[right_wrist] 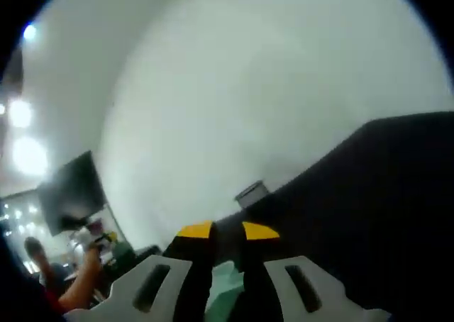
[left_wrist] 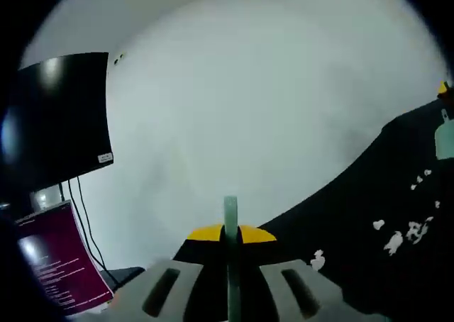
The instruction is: Pick up the broom and sweep the trash on the tabletop into the dustpan.
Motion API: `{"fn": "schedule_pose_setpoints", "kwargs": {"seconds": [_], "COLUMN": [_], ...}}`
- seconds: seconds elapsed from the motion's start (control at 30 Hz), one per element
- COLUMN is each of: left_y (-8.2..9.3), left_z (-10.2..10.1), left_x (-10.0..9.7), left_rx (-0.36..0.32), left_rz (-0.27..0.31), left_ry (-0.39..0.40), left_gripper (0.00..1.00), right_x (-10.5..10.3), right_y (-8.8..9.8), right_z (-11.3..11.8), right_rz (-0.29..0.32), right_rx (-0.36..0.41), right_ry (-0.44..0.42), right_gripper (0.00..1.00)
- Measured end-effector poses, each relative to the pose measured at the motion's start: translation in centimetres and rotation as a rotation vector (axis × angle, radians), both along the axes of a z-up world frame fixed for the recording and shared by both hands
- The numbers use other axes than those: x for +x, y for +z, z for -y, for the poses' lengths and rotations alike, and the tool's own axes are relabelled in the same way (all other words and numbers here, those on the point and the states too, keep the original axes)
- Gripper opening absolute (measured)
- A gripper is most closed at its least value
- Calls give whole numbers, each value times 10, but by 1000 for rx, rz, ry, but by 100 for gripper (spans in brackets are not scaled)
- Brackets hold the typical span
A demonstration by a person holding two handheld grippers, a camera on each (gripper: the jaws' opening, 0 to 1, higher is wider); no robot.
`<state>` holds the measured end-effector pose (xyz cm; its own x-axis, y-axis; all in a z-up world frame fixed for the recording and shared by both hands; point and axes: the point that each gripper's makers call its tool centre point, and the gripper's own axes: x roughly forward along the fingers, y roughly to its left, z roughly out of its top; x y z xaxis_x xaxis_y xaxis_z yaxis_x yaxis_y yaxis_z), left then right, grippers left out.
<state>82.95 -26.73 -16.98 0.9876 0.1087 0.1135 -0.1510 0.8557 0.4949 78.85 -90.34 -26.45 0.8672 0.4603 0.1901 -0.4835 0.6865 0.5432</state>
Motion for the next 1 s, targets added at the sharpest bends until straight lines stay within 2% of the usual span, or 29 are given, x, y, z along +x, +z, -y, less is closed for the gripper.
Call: {"fn": "schedule_pose_setpoints", "kwargs": {"seconds": [0.03, 0.13, 0.17, 0.23, 0.37, 0.47, 0.57, 0.6, 0.63, 0.67, 0.7, 0.73, 0.8, 0.87, 1.0], "left_y": [-6, -17, -18, -21, -30, -44, -63, -68, -73, -78, -75, -79, -79, -81, -79], "left_z": [-7, -18, -23, -35, -50, -54, -63, -64, -68, -68, -63, -63, -61, -57, -50], "left_x": [6, 23, 25, 26, 27, 32, 38, 40, 41, 42, 42, 41, 41, 39, 27], "left_rx": [20, 33, 28, 61, 51, 67, 154, 157, 142, 76, 27, 23, 17, -101, -241], "left_rz": [-19, -23, -17, -14, -7, -33, -89, -95, -104, -98, -64, -97, -115, -96, -54], "left_ry": [24, 23, 32, 87, 119, 124, 141, 135, 140, 116, 84, 98, 106, 94, 75], "left_gripper": [4, 4, 3, 3, 3, 3, 3, 3, 3, 3, 4, 4, 4, 5, 7], "right_x": [2, 2, 1, -1, -2, -3, -4, -4, -5, -4, -4, -4, -4, -2, -2], "right_y": [-2, -5, -5, -2, -1, -1, -1, -1, -1, -1, -2, -2, -2, -1, -2], "right_z": [0, -2, -2, -3, -7, -9, -8, -9, -9, -8, -8, -8, -8, -8, -6], "right_rz": [2, -2, 2, 18, 28, 29, 33, 32, 33, 33, 31, 29, 28, 28, 25], "right_rx": [8, 10, 12, 19, 14, 8, 11, 13, 15, 16, 16, 17, 24, 27, 37], "right_ry": [0, 7, 8, 16, 28, 40, 46, 47, 49, 50, 50, 50, 48, 48, 47], "right_gripper": [16, 16, 16, 16, 15, 15, 15, 15, 15, 15, 15, 15, 15, 15, 15]}}
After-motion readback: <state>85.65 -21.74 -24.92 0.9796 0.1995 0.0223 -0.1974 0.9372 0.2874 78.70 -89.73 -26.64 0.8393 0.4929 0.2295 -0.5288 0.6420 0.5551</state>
